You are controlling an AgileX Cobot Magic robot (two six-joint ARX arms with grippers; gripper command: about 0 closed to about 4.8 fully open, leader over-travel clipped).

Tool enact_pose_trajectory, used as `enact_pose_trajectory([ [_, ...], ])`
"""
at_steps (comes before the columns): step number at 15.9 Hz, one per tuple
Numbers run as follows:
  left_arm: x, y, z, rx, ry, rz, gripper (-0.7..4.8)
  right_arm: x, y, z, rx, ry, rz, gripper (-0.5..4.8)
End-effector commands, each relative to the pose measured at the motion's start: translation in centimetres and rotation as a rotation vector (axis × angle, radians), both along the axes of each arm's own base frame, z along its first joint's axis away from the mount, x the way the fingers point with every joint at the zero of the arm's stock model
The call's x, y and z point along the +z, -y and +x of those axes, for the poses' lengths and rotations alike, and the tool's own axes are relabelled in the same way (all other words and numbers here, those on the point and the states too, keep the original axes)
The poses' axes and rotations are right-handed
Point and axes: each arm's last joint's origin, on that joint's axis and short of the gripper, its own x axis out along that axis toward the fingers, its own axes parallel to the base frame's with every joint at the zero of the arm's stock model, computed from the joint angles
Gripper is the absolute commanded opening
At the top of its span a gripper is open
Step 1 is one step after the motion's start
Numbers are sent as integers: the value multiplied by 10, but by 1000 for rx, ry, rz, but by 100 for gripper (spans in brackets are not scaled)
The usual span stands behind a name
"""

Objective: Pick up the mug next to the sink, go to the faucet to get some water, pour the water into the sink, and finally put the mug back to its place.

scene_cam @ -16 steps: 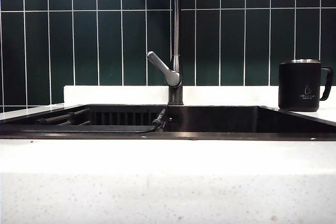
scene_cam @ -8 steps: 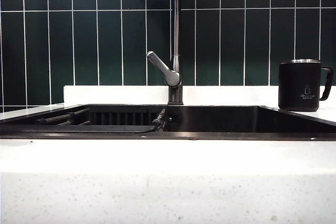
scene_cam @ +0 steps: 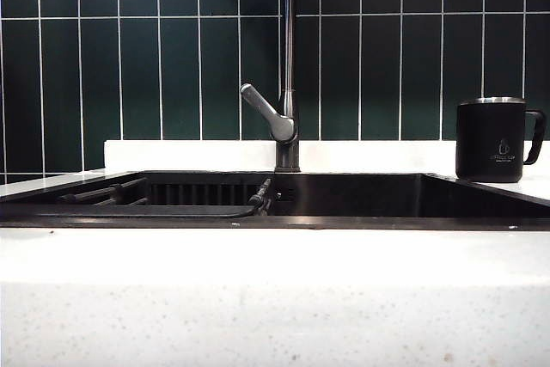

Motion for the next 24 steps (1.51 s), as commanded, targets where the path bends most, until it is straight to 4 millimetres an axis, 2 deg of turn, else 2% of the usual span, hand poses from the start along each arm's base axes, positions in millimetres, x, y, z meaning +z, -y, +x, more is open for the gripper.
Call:
enact_pose_trajectory([
  [1,2,0,0,-8,13,0,-6,-16,-1,9,-10,15,0,0],
  [5,2,0,0,-8,13,0,-6,-32,-1,19,34,76,-10,0],
  [12,2,0,0,-8,13,0,-6,-41,8,27,-7,254,-76,0],
  [17,2,0,0,-8,13,0,-6,-42,19,27,-59,250,-94,0],
  [24,2,0,0,-8,13,0,-6,-42,20,27,-69,248,-95,0],
])
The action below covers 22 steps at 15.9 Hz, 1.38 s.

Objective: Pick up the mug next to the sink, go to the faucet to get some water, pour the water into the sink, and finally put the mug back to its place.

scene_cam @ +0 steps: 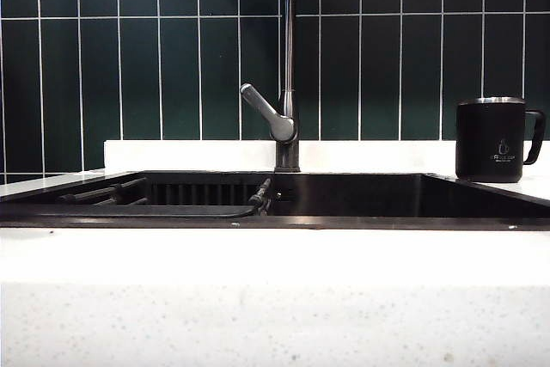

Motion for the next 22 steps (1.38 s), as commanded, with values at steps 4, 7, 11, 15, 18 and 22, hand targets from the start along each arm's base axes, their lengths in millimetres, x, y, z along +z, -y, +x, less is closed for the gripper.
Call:
enact_pose_trajectory([
  [4,2,0,0,-7,13,0,-6,0,-1,0,22,13,-5,0],
  [7,2,0,0,-7,13,0,-6,-2,-1,0,22,-8,1,-1],
  [11,2,0,0,-7,13,0,-6,-3,0,0,5,-11,53,-1],
  [15,2,0,0,-7,13,0,-6,-3,0,0,15,-14,52,-1],
  [18,2,0,0,-7,13,0,-6,-3,0,0,15,-14,52,-1],
  [22,2,0,0,-7,13,0,-6,-3,0,0,15,-14,51,-1],
])
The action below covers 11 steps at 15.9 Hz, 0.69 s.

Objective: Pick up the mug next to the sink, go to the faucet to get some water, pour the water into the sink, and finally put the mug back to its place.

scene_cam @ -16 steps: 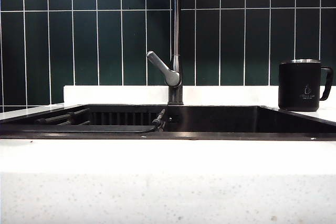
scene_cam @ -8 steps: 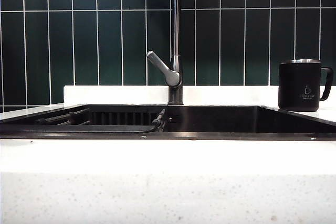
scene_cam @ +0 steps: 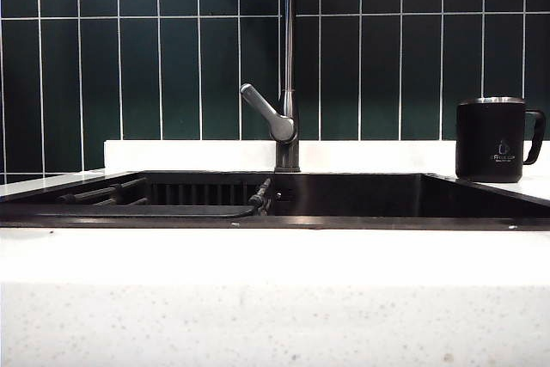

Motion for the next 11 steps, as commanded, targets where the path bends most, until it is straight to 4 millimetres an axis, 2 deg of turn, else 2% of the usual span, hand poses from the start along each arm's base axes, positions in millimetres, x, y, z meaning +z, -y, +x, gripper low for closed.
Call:
enact_pose_trajectory([
  [1,2,0,0,-7,13,0,-6,-1,0,0,2,9,3,-1],
  [6,2,-4,1,131,12,-11,-6,-1,0,0,2,9,3,-1],
  [11,2,-4,1,129,12,-11,-6,-1,0,0,2,9,3,-1],
])
